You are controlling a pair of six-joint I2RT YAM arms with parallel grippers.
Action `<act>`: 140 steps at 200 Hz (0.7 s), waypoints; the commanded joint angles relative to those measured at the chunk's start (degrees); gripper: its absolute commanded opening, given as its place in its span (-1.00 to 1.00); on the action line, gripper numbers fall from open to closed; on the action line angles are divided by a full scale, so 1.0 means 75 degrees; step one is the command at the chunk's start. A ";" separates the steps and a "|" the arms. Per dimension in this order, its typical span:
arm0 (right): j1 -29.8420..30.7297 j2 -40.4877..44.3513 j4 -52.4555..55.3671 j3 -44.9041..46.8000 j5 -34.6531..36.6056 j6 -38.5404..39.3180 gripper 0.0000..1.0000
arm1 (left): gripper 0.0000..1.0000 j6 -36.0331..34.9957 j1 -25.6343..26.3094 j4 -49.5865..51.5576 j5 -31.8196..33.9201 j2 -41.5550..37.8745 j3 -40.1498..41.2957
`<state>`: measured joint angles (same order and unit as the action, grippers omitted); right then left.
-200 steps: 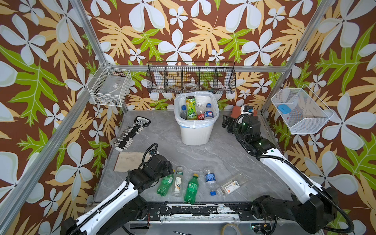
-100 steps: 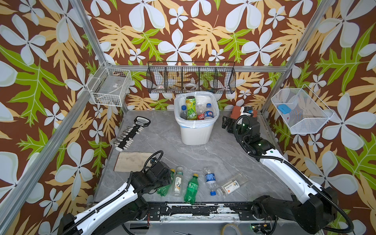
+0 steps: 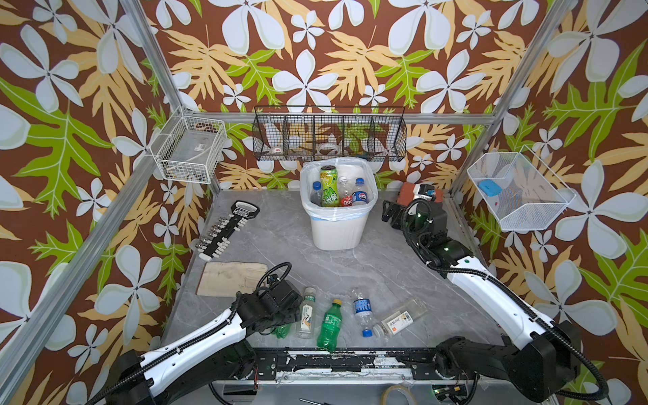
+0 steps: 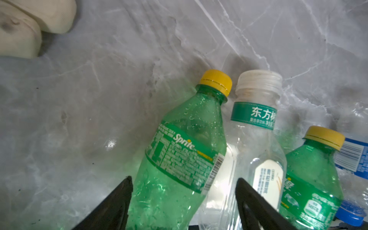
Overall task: Throw the plastic bottles in the bin
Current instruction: Pick up the plastic bottle from the bottom-center of the table.
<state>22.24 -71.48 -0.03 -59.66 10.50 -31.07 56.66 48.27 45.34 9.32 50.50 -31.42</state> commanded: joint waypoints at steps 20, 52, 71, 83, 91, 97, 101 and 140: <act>-0.0012 0.0083 -0.0183 0.0040 0.0021 0.0050 0.99 | 0.62 0.0153 0.0029 -0.0426 -0.0012 0.0143 0.0183; -0.0034 0.0102 -0.0190 0.0056 0.0037 0.0069 0.99 | 0.58 0.0226 0.0038 -0.0968 -0.0016 0.0458 0.0455; -0.0040 0.0117 -0.0184 0.0054 0.0030 0.0088 0.99 | 0.57 0.0203 0.0033 -0.1286 0.0085 0.0639 0.0497; -0.0046 0.0127 -0.0177 0.0062 0.0029 0.0092 0.99 | 0.54 0.0180 0.0031 -0.1479 0.0174 0.0764 0.0498; -0.0050 0.0136 -0.0183 0.0079 0.0026 0.0084 0.99 | 0.50 0.0168 0.0033 -0.1613 0.0180 0.0860 0.0510; -0.0059 0.0149 -0.0174 0.0094 0.0028 0.0081 0.99 | 0.45 0.0141 0.0033 -0.1709 0.0165 0.0931 0.0520; -0.0058 0.0149 -0.0178 0.0092 0.0025 0.0079 0.99 | 0.42 0.0133 0.0033 -0.1767 0.0153 0.0978 0.0531; -0.0075 0.0229 -0.0205 0.0239 0.0029 0.0053 0.99 | 0.17 0.0074 0.0032 -0.1907 0.0301 0.0966 0.0551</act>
<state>21.76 -70.17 -0.36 -58.24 10.55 -30.98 57.14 48.53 32.45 10.07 58.35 -27.33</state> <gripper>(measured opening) 0.995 0.597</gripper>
